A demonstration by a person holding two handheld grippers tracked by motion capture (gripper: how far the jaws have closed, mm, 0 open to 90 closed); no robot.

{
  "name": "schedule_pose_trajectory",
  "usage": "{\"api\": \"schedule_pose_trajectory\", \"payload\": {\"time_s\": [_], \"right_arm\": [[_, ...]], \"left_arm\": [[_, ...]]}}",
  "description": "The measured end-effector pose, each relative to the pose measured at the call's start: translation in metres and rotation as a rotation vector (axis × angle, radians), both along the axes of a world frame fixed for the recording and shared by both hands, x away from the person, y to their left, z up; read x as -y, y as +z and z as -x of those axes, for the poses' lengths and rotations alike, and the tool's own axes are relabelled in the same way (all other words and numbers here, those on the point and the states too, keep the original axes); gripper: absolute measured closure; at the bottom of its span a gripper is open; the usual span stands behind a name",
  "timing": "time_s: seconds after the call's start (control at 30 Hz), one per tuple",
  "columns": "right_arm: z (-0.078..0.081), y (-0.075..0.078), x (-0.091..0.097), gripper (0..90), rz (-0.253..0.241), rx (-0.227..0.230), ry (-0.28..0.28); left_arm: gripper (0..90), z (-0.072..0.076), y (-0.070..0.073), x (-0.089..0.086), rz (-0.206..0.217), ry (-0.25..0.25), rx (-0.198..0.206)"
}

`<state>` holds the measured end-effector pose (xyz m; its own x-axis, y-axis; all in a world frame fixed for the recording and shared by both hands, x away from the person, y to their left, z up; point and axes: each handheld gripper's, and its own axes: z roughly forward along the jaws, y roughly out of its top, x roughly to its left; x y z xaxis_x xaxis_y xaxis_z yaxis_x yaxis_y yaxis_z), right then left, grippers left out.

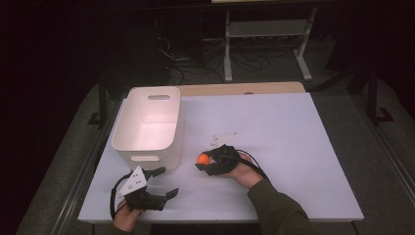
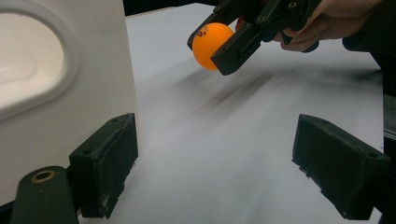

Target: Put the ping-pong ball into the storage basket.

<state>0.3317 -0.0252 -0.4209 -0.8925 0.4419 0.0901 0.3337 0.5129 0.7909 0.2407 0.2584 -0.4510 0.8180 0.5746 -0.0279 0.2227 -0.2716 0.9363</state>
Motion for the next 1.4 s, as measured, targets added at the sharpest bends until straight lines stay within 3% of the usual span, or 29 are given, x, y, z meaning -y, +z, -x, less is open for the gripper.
{"api": "schedule_pose_trajectory", "payload": {"time_s": [0.47, 1.03, 1.4], "right_arm": [[-0.001, 0.002, -0.012, 49.7, -0.001, 0.003, 0.022], [-0.002, 0.006, -0.006, 49.7, -0.007, -0.018, 0.018], [-0.002, 0.016, -0.003, 49.7, -0.022, -0.008, 0.016]], "left_arm": [[14.1, 0.000, 0.000, 0.000, 0.000, 0.000, 0.001], [14.1, 0.000, 0.000, 0.000, -0.006, -0.004, 0.003], [14.1, 0.000, 0.000, 0.000, -0.005, -0.004, 0.003]]}}
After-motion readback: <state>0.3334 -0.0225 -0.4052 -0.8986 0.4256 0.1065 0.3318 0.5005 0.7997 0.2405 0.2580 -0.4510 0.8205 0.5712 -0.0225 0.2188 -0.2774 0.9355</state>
